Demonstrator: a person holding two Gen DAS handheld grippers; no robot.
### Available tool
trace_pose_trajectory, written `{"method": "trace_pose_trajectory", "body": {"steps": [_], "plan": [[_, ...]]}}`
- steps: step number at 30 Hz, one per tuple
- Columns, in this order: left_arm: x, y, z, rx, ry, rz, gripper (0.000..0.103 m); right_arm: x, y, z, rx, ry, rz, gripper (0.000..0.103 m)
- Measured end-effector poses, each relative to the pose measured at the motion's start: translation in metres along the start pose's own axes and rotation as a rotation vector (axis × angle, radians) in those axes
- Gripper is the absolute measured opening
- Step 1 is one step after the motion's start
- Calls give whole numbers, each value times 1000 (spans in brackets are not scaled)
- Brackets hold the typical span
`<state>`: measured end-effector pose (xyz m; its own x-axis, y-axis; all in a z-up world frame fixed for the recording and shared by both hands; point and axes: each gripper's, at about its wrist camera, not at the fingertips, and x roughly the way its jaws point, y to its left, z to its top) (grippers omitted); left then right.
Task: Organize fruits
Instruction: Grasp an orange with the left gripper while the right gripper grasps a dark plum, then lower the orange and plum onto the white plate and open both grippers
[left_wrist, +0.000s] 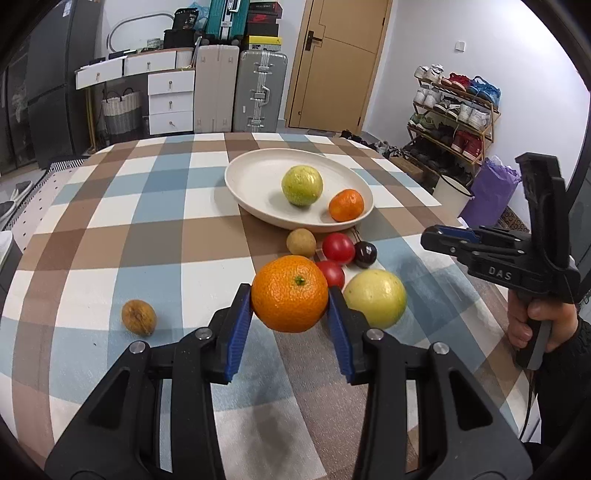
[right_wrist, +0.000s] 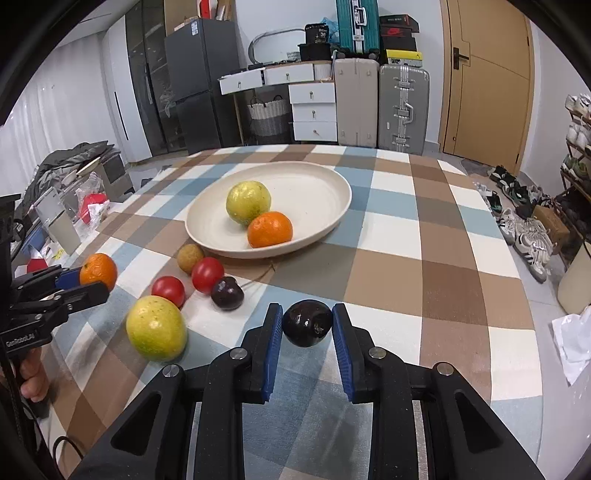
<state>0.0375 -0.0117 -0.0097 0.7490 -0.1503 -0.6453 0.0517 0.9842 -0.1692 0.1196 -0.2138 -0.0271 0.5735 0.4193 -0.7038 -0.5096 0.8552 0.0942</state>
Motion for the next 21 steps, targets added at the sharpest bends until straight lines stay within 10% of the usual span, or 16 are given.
{"method": "trace_pose_trajectory", "body": {"steps": [21], "plan": [[27, 9, 58, -17, -75, 51, 37, -16, 22, 46, -38, -85, 74, 27]]}}
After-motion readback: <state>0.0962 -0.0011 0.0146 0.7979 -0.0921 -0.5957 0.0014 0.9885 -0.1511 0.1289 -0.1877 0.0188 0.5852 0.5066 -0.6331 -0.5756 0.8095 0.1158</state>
